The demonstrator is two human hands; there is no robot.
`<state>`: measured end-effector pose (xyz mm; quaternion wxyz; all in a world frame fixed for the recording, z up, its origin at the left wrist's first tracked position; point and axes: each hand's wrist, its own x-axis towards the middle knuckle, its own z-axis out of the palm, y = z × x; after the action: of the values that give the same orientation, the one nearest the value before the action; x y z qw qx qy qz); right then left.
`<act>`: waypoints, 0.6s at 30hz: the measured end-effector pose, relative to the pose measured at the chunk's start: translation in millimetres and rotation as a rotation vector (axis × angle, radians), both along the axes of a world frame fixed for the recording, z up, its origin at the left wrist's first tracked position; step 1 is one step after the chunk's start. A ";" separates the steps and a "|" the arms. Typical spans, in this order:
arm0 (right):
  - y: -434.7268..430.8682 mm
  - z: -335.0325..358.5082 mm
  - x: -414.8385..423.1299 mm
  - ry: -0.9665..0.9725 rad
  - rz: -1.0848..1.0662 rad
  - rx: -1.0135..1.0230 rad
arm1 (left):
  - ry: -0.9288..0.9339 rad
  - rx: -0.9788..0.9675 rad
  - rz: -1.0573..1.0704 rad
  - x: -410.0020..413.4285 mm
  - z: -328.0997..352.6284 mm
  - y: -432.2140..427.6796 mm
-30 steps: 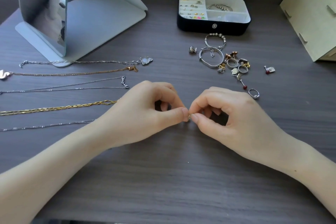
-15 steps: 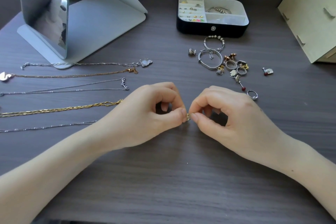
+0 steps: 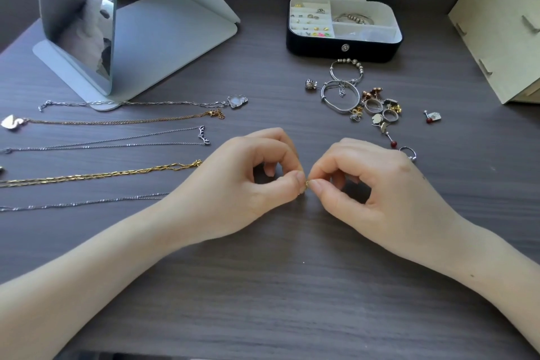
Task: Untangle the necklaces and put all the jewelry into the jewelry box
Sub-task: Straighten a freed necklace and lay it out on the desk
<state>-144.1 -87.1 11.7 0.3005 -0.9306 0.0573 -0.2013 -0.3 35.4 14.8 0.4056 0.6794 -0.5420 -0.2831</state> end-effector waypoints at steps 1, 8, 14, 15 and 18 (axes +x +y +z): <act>0.1 -0.1 0.2 -0.004 0.003 -0.002 | 0.003 -0.002 0.000 0.0 -0.1 0.2; 0.1 -1.6 1.4 -0.079 0.002 -0.125 | -0.014 0.011 0.047 -0.7 -2.1 -0.6; 0.8 2.6 0.1 -0.035 -0.031 0.016 | 0.005 0.024 0.072 -1.2 -0.4 -1.1; 1.3 3.6 -0.4 -0.009 -0.048 0.096 | 0.019 0.024 0.076 -1.3 0.0 -1.0; 0.7 5.4 -1.3 0.085 -0.078 0.368 | 0.018 0.008 0.076 -1.6 -0.7 0.4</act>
<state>-145.4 -86.4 17.0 0.4546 -0.8647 0.1418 -0.1596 -1.9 35.9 14.1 0.4183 0.6987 -0.5109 -0.2756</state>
